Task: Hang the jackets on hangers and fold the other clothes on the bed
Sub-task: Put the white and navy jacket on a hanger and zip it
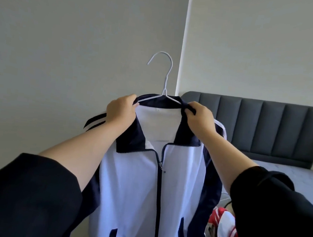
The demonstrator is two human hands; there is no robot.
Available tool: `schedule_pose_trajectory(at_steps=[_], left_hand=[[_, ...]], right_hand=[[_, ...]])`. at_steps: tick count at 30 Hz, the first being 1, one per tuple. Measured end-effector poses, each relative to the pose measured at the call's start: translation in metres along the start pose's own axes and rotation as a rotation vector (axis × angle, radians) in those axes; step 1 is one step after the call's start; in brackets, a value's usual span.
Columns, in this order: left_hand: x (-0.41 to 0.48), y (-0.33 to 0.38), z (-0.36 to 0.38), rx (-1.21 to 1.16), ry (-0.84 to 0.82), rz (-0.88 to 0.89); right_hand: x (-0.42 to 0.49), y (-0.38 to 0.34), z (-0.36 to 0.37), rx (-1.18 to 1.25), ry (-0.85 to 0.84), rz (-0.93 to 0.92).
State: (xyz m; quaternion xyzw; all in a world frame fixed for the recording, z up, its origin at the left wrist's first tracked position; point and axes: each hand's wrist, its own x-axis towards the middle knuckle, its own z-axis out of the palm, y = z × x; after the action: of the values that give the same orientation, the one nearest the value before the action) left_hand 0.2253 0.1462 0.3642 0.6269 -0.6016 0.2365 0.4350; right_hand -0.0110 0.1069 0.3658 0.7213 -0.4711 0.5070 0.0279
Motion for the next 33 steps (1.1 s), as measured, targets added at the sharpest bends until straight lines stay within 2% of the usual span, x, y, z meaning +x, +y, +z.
schedule_pose_trajectory(at_steps=[5, 14, 20, 25, 33], left_hand=[[-0.009, 0.006, 0.002, 0.002, -0.062, 0.067], [0.002, 0.052, -0.013, -0.269, -0.064, 0.074], [0.017, 0.078, -0.037, -0.038, -0.015, 0.137], [0.025, 0.130, -0.066, -0.040, 0.074, 0.164], [0.027, 0.218, -0.083, -0.163, 0.297, 0.310]], right_hand=[[-0.007, 0.025, -0.007, -0.148, -0.036, 0.128], [-0.011, 0.024, -0.044, -0.119, 0.252, 0.196], [-0.004, 0.018, -0.104, -0.155, 0.413, 0.193], [-0.003, 0.007, -0.167, -0.234, 0.528, 0.162], [-0.001, 0.019, -0.271, -0.397, 0.720, 0.092]])
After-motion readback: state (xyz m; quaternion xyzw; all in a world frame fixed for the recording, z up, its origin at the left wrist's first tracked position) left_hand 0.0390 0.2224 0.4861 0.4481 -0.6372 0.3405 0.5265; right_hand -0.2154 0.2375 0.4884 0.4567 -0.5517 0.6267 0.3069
